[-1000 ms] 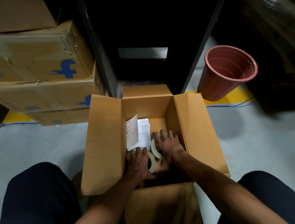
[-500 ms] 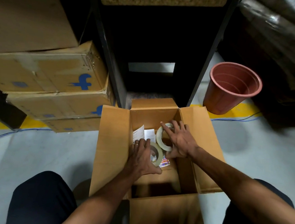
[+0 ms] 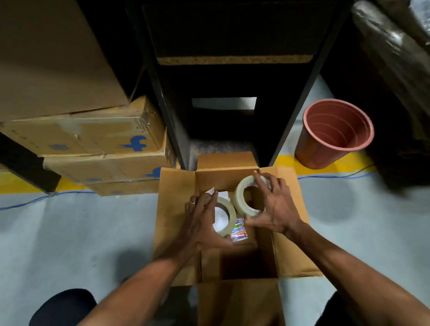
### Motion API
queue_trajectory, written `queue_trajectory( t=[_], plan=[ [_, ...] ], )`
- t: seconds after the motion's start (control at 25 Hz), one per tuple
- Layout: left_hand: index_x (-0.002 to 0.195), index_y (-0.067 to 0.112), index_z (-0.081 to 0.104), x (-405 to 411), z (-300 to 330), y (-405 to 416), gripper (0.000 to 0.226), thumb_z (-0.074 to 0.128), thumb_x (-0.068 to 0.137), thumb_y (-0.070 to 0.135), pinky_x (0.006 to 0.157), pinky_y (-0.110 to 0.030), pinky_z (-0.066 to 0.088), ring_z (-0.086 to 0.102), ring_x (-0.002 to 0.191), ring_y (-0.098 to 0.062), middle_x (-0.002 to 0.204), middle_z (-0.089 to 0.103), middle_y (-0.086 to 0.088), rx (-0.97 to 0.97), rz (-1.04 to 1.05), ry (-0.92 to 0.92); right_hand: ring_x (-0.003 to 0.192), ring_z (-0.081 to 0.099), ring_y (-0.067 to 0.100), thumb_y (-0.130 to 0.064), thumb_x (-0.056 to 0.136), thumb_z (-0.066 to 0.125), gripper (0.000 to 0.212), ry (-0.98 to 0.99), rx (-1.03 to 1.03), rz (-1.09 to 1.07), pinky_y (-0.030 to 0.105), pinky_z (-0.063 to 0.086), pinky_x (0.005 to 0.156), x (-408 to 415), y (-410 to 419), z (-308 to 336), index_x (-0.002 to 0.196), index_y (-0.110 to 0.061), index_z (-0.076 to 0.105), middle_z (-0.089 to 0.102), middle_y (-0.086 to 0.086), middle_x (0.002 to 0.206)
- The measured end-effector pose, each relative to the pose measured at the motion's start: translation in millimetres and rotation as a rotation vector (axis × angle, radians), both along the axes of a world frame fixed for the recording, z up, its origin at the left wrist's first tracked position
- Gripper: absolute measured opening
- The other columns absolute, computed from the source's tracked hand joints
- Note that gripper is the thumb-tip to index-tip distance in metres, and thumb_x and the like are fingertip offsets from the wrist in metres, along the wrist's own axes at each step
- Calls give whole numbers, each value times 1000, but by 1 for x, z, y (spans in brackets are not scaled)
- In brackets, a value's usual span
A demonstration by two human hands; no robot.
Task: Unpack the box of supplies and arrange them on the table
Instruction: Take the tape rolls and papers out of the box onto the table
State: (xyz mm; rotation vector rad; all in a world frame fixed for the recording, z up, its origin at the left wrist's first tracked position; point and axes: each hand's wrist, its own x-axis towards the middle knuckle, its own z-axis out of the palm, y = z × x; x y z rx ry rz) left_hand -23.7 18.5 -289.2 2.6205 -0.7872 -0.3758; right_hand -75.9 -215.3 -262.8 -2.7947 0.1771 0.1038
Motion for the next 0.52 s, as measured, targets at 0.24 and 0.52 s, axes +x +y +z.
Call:
queue_trajectory(
  t=[0.24, 0.52],
  plan=[
    [158, 25, 14, -33, 120, 21, 133, 80, 51, 70, 116, -34, 14, 18, 139, -24, 154, 17, 4, 121, 25, 254, 125, 37, 29, -82, 49, 64, 131, 101, 105, -93, 41, 40, 105, -41, 10, 113, 157, -22, 23, 34, 7, 149],
    [156, 22, 23, -56, 274, 41, 135, 70, 44, 81, 115, -49, 32, 31, 136, -32, 149, 32, -5, 162, 73, 255, 127, 35, 27, -80, 51, 68, 128, 168, 184, -78, 43, 38, 109, -67, 20, 264, 157, -24, 23, 34, 6, 149]
  ],
)
